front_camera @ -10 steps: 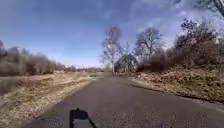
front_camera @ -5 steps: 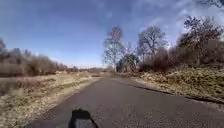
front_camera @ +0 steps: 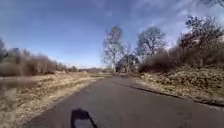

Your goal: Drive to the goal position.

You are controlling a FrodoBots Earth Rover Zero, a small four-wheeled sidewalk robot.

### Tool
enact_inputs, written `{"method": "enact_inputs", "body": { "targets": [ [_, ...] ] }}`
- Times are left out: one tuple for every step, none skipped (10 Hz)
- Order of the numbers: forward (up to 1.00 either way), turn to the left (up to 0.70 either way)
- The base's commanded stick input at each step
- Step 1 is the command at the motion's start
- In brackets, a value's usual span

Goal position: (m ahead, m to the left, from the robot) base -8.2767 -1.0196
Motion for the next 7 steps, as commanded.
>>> {"method": "enact_inputs", "body": {
  "targets": [
    [0.70, 0.04],
    [0.70, 0.04],
    [0.70, 0.04],
    [0.70, 0.04],
    [0.70, 0.04],
    [0.70, 0.04],
    [0.70, 0.04]
  ]
}}
